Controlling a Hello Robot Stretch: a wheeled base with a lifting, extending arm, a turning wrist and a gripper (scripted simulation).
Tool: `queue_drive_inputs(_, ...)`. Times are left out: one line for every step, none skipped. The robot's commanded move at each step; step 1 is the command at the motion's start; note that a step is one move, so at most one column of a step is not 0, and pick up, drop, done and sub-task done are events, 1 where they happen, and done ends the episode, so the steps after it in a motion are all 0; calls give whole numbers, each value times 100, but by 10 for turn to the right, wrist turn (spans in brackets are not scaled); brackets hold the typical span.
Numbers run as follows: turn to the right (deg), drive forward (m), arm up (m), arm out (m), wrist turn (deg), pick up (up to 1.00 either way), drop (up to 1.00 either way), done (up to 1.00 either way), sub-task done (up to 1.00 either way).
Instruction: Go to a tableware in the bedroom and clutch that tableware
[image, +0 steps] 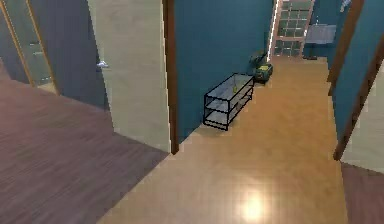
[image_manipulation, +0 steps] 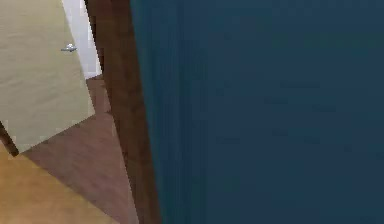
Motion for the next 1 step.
queue_drive_inputs(-450, 0, 0, 0, 0, 0, 0, 0, 0)
